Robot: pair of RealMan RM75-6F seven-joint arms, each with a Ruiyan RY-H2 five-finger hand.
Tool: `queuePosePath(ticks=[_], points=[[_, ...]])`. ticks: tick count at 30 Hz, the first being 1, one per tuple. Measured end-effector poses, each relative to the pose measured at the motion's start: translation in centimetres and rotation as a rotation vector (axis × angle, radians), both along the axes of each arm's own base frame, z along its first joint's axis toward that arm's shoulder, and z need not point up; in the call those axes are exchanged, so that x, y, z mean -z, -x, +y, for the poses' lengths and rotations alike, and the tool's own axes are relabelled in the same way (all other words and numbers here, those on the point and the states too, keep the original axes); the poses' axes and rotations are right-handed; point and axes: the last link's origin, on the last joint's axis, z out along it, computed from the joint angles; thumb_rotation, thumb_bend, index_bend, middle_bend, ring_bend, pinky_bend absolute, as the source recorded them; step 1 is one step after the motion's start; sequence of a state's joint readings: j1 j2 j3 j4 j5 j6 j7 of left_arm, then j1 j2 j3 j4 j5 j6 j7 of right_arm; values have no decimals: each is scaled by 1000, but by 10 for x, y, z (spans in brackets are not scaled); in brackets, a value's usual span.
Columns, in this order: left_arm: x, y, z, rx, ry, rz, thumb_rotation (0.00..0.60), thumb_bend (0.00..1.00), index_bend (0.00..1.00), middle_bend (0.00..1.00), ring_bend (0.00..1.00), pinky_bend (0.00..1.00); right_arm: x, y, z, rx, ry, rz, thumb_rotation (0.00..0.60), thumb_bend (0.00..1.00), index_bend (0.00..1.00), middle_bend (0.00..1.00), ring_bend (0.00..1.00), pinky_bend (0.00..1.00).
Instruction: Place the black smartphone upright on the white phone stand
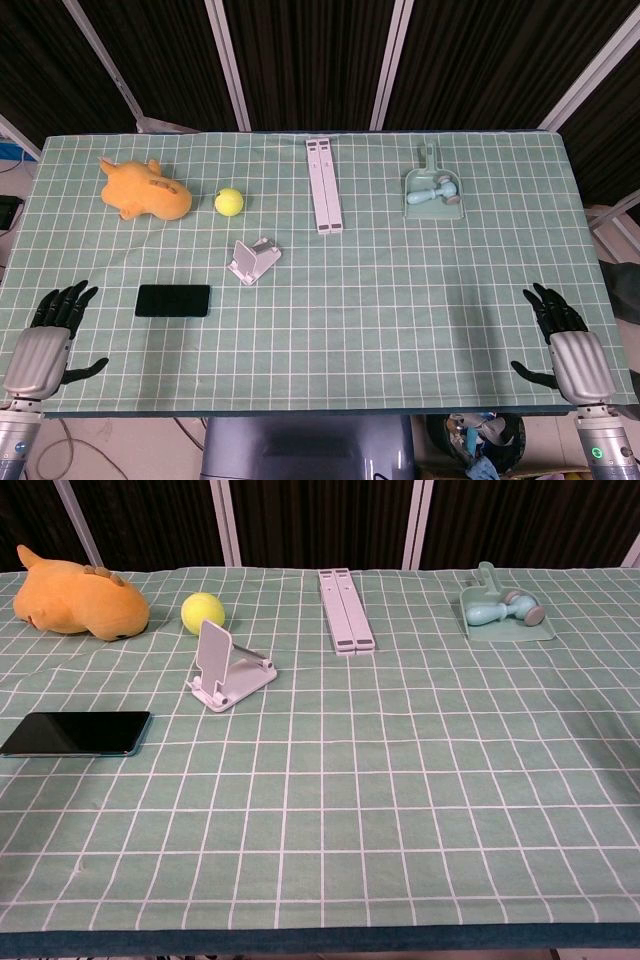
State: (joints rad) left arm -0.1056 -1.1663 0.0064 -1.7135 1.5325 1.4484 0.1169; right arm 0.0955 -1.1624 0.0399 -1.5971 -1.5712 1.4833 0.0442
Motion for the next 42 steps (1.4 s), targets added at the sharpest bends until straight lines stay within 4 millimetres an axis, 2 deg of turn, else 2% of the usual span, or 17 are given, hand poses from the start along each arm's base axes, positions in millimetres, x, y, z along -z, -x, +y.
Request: queuePosePath(ticks=[14, 21, 28, 34, 42], points=[[1, 1, -1, -27, 10, 0, 600, 53, 0, 0, 0, 0, 1, -1, 1, 0, -7, -4, 600, 27, 0, 0, 0, 186], [5, -7, 7, -56, 31, 3, 600, 53, 0, 0, 0, 0, 0, 0, 1, 8, -9, -17, 600, 30, 0, 0, 0, 186], [12, -23, 31, -92, 78, 18, 600, 79, 0, 0, 0, 0, 0, 0, 1, 11, -15, -26, 600, 38, 0, 0, 0, 185], [24, -28, 57, -155, 152, 90, 600, 110, 0, 4, 0, 0, 0, 1, 0, 23, -14, -36, 600, 44, 0, 0, 0, 186], [52, -31, 96, -272, 244, 223, 600, 140, 26, 93, 0, 0, -1, 1, -2, 36, -17, -48, 600, 53, 0, 0, 0, 186]])
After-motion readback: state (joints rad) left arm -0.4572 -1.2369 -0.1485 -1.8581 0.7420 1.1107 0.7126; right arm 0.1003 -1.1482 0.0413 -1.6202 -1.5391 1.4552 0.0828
